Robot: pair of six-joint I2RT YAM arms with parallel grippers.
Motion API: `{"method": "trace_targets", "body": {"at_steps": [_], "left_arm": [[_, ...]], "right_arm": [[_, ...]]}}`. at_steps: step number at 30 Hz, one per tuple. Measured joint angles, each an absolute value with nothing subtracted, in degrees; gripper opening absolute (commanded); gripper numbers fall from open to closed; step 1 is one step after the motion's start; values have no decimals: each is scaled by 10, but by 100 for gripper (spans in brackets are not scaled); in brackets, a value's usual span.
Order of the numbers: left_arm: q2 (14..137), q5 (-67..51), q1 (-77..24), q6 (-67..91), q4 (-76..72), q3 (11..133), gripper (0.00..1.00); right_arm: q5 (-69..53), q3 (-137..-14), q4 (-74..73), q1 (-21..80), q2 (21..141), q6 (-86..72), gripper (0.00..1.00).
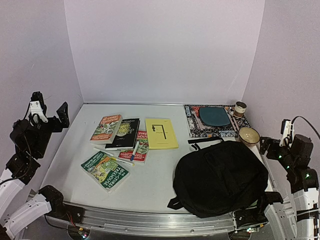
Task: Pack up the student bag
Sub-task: Move the student bag to the center of the board.
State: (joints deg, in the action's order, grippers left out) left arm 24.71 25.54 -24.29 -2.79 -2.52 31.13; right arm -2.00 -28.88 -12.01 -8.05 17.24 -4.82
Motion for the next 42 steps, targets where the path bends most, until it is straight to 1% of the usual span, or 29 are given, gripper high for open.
{"method": "trace_targets", "body": {"at_steps": [9,12,15,21,25,28,30,32,35,39,42], "left_arm": [[239,269,-243,-26,-24,310,99],[269,271,-243,-3,1,328,99],[323,266,-243,29,47,374,99],[421,197,-243,107,151,479,99],[469,112,-243,166,195,507,94],[511,37,-243,215,217,510,94],[539,-10,-244,246,229,510,94],[567,-37,-259,276,238,510,94],[600,-40,-315,314,245,510,94],[636,-41,-399,354,246,510,94],[670,-25,-445,380,245,515,94]], "right_arm": [[-62,-294,-124,-81,203,-58,98],[-90,-313,-133,-81,242,-62,98],[-125,-339,-142,-81,289,-74,98],[-210,-391,-162,-80,378,-110,98],[-241,-412,-184,-73,421,-128,98],[-244,-414,-198,-39,449,-142,98],[-238,-414,-207,2,461,-152,98],[-218,-415,-215,63,476,-163,97],[-186,-419,-230,134,505,-176,95],[-145,-420,-239,184,547,-193,92],[-113,-421,-244,214,583,-203,86]]}}
